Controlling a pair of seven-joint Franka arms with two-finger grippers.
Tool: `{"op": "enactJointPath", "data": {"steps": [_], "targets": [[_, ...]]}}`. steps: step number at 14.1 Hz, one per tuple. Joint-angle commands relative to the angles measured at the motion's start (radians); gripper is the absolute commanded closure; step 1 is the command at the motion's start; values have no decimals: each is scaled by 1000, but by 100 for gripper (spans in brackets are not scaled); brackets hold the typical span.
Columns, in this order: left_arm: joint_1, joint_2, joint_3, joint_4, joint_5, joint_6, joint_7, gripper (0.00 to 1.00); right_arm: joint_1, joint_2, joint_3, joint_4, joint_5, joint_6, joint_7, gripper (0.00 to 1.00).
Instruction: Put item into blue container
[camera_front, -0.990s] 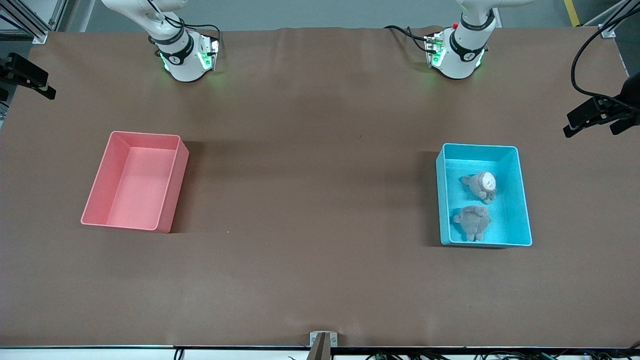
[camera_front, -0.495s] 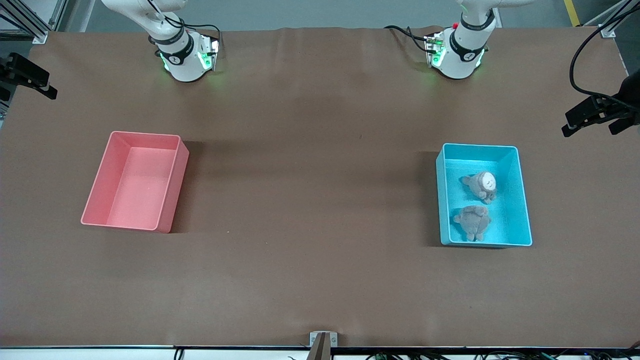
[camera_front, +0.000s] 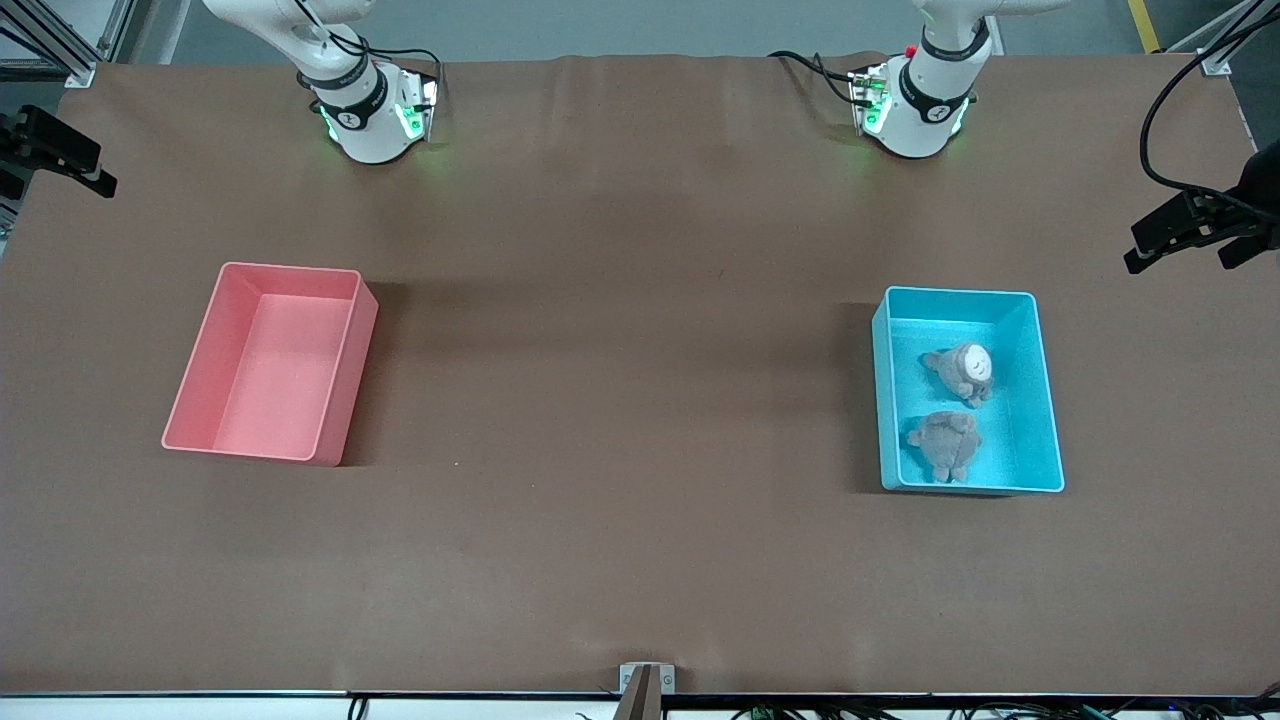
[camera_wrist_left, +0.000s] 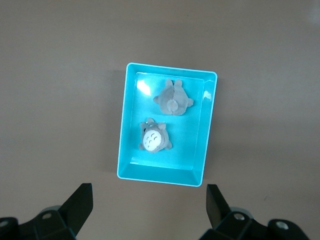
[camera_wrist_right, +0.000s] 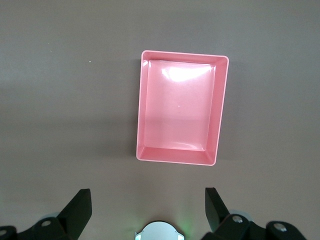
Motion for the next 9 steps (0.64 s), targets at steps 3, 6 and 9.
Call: {"op": "enactJointPath", "data": {"steps": [3,6,9], "targets": [[-6,-5,14,11,-4,-22,79,0,3,-6,-4,-8,1,-1,5,0],[-6,-5,14,13,-5,-22,60,0,3,-6,-6,-8,1,-1,2,0],[-7,-5,12,13,-4,-22,57,0,4,-6,-4,-8,-10,4,2,0]]}}
